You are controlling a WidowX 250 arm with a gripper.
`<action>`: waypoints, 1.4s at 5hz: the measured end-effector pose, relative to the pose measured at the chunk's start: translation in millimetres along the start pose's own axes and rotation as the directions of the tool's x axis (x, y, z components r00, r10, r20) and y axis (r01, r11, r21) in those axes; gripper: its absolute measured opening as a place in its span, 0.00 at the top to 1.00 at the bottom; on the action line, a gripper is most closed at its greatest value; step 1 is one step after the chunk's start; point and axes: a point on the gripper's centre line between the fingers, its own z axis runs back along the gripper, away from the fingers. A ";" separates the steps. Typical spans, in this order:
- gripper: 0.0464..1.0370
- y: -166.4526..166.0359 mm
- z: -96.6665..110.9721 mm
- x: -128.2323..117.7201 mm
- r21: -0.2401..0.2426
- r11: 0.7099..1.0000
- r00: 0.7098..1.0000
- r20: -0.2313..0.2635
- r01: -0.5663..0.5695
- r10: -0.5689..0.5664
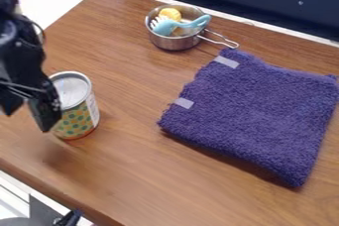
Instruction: Move the tin to the top next to a silver pot
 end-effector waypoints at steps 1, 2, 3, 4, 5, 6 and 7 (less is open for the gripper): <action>0.04 -5.4 -10.0 4.4 0.007 1.000 1.000 -0.018 0.005 -0.005; 0.04 -9.6 -17.1 9.9 0.011 1.000 1.000 -0.012 0.005 -0.005; 0.04 -13.2 -19.8 15.5 -0.020 1.000 1.000 -0.001 0.006 -0.006; 0.04 -14.6 -23.1 28.1 -0.037 0.999 1.000 0.031 0.002 -0.001; 0.04 -15.3 -25.5 44.4 -0.027 1.000 0.997 0.075 -0.016 0.018; 0.04 -21.4 -25.9 55.3 -0.037 0.999 0.996 0.090 -0.012 0.016; 0.04 -36.8 -24.3 73.8 -0.051 0.999 0.991 0.130 -0.008 0.015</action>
